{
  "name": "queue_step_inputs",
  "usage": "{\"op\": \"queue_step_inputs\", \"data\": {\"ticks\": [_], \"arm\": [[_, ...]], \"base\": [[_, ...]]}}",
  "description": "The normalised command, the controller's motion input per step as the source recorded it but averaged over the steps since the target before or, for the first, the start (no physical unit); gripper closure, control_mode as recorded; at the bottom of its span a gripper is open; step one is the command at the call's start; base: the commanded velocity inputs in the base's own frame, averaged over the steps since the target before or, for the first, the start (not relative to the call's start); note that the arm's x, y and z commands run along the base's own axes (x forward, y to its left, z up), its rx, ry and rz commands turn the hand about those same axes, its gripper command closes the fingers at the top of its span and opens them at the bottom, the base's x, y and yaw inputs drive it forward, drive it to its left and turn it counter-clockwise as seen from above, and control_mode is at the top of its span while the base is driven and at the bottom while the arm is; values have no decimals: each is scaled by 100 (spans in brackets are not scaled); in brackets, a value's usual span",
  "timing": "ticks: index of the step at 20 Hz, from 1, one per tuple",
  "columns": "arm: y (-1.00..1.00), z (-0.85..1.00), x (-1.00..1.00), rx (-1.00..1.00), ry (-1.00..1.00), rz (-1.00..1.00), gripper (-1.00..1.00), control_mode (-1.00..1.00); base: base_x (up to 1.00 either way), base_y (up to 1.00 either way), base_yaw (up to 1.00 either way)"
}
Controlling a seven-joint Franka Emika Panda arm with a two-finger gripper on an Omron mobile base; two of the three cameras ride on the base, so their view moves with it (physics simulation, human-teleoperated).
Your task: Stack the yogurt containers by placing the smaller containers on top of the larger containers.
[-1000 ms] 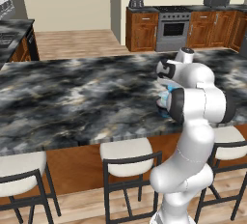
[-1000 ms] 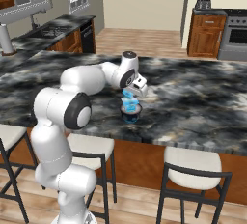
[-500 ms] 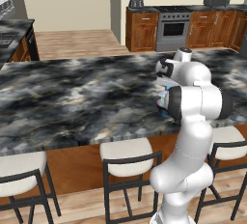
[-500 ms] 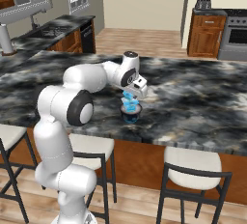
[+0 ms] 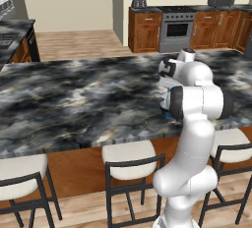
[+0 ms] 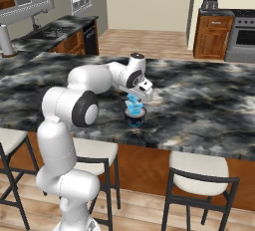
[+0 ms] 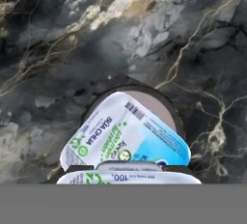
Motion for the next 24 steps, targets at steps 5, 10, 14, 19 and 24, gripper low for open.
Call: {"op": "queue_step_inputs", "data": {"ticks": [5, 10, 14, 19, 24], "arm": [[0, -5, 8, 0, 5, 0, 100, -100], [0, -6, 9, 0, 7, 0, 100, -100], [1, -5, 10, 0, 9, 0, 100, -100], [2, -6, 12, 1, 10, 0, 100, -100], [3, -6, 14, 1, 9, 0, 100, -100]], "base": [[0, 0, 0], [0, 0, 0], [0, 0, 0], [0, 0, 0], [0, 0, 0]]}}
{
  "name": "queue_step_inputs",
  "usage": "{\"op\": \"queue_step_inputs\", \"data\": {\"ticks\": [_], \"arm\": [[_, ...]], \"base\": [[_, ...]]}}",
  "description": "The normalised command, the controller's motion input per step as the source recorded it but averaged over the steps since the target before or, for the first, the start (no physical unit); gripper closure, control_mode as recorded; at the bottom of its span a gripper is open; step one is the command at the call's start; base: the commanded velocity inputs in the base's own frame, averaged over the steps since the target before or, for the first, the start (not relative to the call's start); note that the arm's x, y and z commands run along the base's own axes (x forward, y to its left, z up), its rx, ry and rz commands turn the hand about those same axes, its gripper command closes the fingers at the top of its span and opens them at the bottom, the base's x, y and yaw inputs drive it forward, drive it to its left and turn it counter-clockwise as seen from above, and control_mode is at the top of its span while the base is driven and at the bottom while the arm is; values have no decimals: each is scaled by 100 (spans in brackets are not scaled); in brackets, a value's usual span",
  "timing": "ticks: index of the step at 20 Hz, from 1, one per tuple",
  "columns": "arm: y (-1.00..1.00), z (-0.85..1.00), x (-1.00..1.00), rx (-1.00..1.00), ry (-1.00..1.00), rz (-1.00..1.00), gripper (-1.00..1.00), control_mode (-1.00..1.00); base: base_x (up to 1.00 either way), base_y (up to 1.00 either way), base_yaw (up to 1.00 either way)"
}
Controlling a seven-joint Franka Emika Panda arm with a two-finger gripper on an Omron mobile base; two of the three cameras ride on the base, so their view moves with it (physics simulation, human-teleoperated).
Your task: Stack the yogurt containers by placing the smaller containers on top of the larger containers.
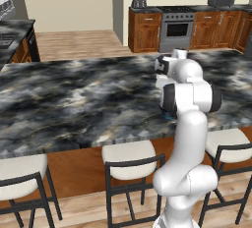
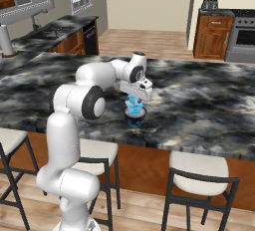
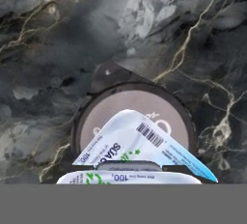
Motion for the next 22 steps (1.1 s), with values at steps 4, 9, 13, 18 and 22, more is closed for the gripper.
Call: {"op": "queue_step_inputs", "data": {"ticks": [4, 9, 13, 18, 22], "arm": [[1, -8, 14, 0, 10, 0, 100, -100], [0, -10, 6, 0, 12, 0, 100, -100], [0, -12, 5, 0, 13, 0, 100, -100], [0, -11, -4, 0, 11, 0, 100, -100], [0, -5, -13, 0, 3, 0, 100, -100]], "base": [[0, 0, 0], [0, 0, 0], [0, 0, 0], [0, 0, 0], [0, 0, 0]]}}
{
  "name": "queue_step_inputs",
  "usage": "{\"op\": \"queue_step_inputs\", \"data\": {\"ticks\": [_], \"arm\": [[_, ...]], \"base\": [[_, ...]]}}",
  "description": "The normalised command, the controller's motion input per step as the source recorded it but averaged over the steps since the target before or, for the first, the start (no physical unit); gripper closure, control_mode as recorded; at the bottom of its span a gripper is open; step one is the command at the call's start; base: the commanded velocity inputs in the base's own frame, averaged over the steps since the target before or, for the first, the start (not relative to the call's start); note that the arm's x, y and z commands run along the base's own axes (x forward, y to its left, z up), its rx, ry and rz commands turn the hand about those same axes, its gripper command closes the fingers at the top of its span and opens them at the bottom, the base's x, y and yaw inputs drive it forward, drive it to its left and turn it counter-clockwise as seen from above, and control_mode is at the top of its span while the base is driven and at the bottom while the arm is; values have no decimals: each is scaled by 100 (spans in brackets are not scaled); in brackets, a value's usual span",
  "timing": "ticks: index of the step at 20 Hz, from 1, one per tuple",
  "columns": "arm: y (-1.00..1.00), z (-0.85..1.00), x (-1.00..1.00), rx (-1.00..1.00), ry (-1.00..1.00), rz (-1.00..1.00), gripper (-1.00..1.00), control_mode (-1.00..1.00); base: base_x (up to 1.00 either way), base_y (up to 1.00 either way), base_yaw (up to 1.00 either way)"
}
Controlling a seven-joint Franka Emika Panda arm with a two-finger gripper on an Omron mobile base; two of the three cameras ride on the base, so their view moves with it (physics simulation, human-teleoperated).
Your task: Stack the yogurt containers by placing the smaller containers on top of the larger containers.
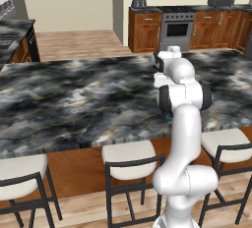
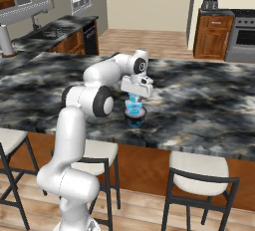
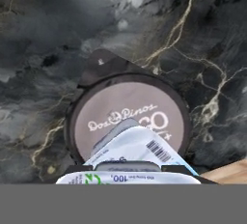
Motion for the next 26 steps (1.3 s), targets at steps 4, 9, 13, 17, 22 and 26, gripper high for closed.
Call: {"op": "queue_step_inputs", "data": {"ticks": [4, 9, 13, 17, 22, 26], "arm": [[0, 0, -14, 0, 0, 0, 100, -100], [0, 0, -13, 0, 2, 0, 100, -100], [3, -9, -5, 0, 11, 0, 100, -100], [8, -13, 0, 0, 16, 0, 100, -100], [2, -15, 2, 0, 16, 0, 100, -100], [-1, -6, 0, 1, 14, 0, 100, -100]], "base": [[0, 0, 0], [0, 0, 0], [0, 0, 0], [0, 0, 0], [0, 0, 0], [0, 0, 0]]}}
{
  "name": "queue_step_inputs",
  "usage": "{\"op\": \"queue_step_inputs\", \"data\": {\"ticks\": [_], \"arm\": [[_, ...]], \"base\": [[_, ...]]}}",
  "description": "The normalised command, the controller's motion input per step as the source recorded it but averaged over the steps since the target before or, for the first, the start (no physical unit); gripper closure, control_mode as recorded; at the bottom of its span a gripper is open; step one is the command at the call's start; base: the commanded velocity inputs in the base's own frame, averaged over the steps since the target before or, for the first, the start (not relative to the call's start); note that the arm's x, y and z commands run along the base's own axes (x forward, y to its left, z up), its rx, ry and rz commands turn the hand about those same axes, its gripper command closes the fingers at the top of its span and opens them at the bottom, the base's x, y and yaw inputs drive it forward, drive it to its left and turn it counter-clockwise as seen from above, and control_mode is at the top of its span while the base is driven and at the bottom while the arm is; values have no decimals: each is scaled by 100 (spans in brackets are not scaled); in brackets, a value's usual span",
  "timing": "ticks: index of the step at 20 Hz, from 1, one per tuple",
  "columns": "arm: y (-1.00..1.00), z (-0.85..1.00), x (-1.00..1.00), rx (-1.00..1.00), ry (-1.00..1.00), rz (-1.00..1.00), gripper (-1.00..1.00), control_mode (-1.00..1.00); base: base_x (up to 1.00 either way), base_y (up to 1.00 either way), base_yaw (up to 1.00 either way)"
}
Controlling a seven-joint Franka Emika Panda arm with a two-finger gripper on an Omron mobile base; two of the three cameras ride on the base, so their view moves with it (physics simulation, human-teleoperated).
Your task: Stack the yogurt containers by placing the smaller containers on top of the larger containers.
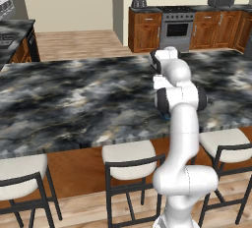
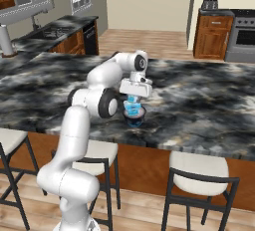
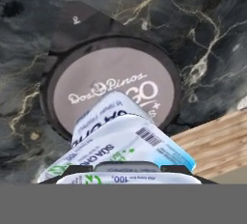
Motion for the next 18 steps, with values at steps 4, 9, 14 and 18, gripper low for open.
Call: {"op": "queue_step_inputs", "data": {"ticks": [4, 9, 14, 18], "arm": [[-3, 0, 0, 0, 4, 0, 100, -100], [-1, 0, 1, 0, 0, 0, 100, -100], [-1, 0, 1, 0, 0, 0, 100, -100], [-1, 0, 0, 0, 3, 0, 100, -100]], "base": [[0, 0, 0], [0, 0, 0], [0, 0, 0], [0, 0, 0]]}}
